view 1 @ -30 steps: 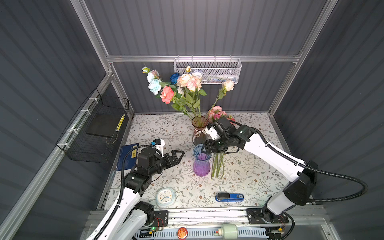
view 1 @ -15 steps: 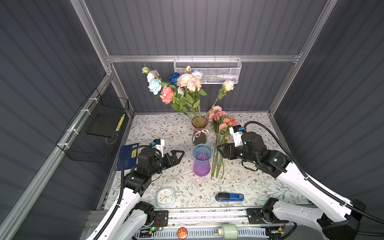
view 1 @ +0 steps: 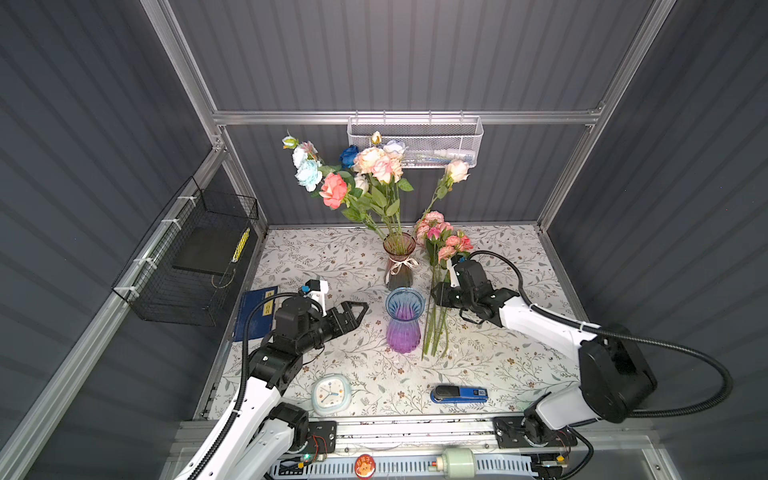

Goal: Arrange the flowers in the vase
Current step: 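Open the right gripper and draw back from the purple vase, then grasp a pink rose stem among the loose stems with the right gripper, then lift the pink rose upward out of the loose stems with the right gripper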

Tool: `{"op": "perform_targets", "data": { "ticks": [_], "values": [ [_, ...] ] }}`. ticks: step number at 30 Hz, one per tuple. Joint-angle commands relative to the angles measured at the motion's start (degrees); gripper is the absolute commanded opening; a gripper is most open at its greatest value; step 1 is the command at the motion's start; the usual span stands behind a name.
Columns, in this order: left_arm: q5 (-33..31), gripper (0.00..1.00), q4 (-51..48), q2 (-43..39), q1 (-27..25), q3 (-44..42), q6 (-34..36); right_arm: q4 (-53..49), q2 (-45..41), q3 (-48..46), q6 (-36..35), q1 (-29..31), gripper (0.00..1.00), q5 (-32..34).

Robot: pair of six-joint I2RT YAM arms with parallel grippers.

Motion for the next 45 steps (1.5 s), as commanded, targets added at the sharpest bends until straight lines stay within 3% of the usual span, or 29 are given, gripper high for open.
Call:
{"op": "perform_targets", "data": {
  "ticks": [1, 7, 15, 21, 26, 32, 39, 45],
  "values": [
    [0.7, 1.00, 0.2, -1.1, -0.3, -0.9, -1.1, 5.5, 5.2, 4.1, -0.5, -2.0, 0.45, 1.2],
    [0.4, 1.00, -0.9, -1.9, -0.3, -0.6, -1.2, 6.0, 14.2, 9.0, 0.0, -3.2, 0.44, -2.2],
    [-0.2, 1.00, -1.3, -1.5, -0.3, -0.6, -0.7, 12.7, 13.3, 1.8, 5.0, -2.5, 0.50, -9.5],
    [0.5, 1.00, -0.3, 0.1, -0.3, -0.8, -0.9, 13.6, 16.3, 0.8, 6.0, -2.5, 0.50, -9.8],
    [0.3, 1.00, -0.8, -0.1, -0.3, -0.3, -0.7, 12.1, 19.2, 2.2, 6.0, -2.6, 0.50, -7.4],
    [0.2, 1.00, -1.6, -0.4, -0.3, 0.1, -0.3, 8.3, 18.3, 0.9, 6.8, -3.6, 0.48, 1.4],
    [0.2, 1.00, -1.0, -0.1, -0.3, -0.2, -0.5, 7.0, 19.3, 2.0, 3.3, -4.5, 0.21, 1.9],
    [0.4, 1.00, -0.9, -0.2, -0.3, -0.6, -0.8, 17.1, 17.0, -1.1, 0.1, -4.8, 0.05, -2.1]
  ]
}}
